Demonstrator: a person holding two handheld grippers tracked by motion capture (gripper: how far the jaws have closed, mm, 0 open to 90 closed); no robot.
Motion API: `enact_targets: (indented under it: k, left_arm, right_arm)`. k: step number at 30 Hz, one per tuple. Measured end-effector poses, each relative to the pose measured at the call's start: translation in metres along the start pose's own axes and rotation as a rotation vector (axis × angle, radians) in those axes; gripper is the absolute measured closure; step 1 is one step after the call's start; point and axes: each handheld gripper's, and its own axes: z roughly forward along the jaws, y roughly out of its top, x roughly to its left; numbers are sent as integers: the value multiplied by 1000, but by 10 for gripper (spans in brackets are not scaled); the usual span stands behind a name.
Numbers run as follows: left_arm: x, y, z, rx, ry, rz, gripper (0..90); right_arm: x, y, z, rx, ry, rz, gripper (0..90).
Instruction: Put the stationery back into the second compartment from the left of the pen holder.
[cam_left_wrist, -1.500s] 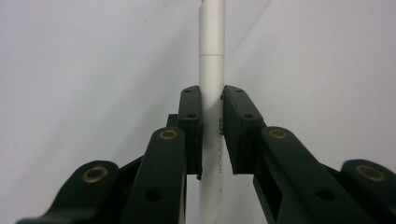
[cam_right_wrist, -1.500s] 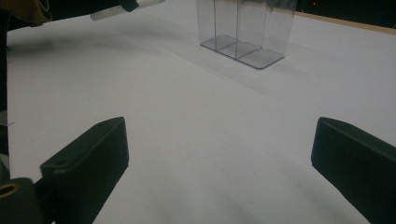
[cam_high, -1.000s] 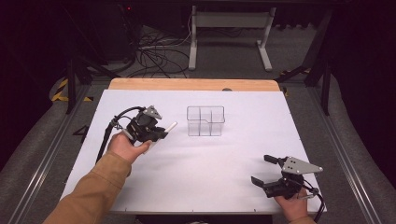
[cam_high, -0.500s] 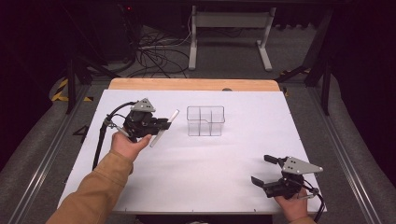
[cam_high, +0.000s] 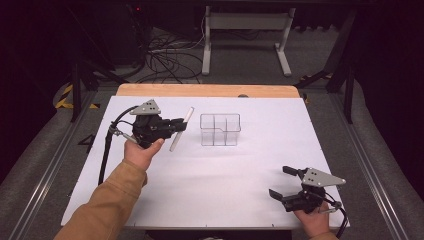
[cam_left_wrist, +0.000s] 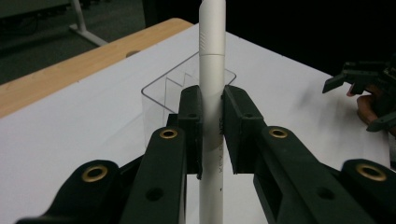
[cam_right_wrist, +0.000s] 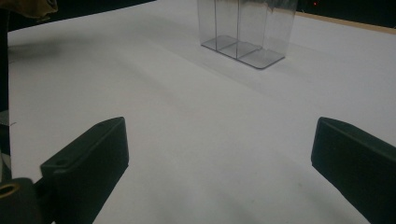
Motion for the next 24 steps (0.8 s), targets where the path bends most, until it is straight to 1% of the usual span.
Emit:
enact_targets:
  k: [1,4,6,9,10,15,18,22,24]
  left_arm:
    - [0,1,0,-9,5,9,784]
    - [-1,2,1,-43,2,9,784]
    - [-1,2,2,-66,-7,0,784]
    - [0,3,4,-92,-13,6,784]
    - [0,3,4,-103,-21,-7,784]
    - [1,5,6,-151,-21,-10,784]
    - [0,8,8,-154,-15,6,784]
    - [0,11,12,-175,-9,14,784]
    - [0,13,15,-179,-15,8,784]
  right_arm:
    - [0,0,0,0,0,0,47]
    - [0,0,0,0,1,0,46]
    - [0,0,0,0,1,-1,47]
    - [0,0,0,0,2,-1,47]
    - [0,0,0,0,2,-1,47]
    - [0,0,0,0,4,-2,47]
    - [0,0,0,0,4,-2,47]
    - [0,0,0,0,5,-3,47]
    - [0,0,0,1,5,-5,47]
